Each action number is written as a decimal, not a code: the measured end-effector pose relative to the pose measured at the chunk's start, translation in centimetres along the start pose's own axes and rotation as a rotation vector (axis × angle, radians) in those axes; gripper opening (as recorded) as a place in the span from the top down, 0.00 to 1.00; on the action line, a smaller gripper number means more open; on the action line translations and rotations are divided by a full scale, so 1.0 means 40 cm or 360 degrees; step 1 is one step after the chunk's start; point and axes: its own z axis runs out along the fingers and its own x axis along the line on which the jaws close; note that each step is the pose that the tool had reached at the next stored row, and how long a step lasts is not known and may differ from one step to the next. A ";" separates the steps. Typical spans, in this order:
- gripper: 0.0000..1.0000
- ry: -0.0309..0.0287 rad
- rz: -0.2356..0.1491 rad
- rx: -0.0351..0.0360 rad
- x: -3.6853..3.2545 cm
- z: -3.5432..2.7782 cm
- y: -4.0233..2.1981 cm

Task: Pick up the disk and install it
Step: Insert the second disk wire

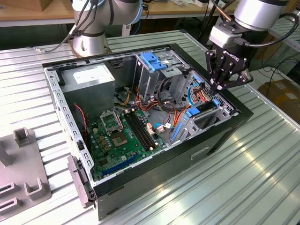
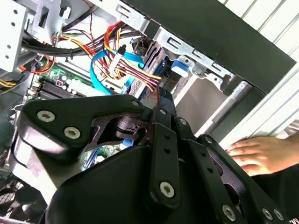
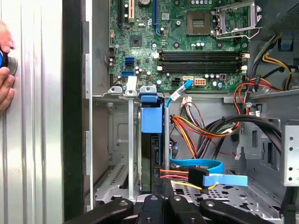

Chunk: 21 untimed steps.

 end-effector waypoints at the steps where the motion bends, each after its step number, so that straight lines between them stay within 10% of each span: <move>1: 0.90 0.00002 0.0000 0.0000 0.000 -0.006 0.000; 11: 0.90 0.00300 -0.0001 0.0000 -0.004 -0.015 -0.001; 21: 0.90 0.00293 -0.0001 0.0001 -0.004 -0.015 0.000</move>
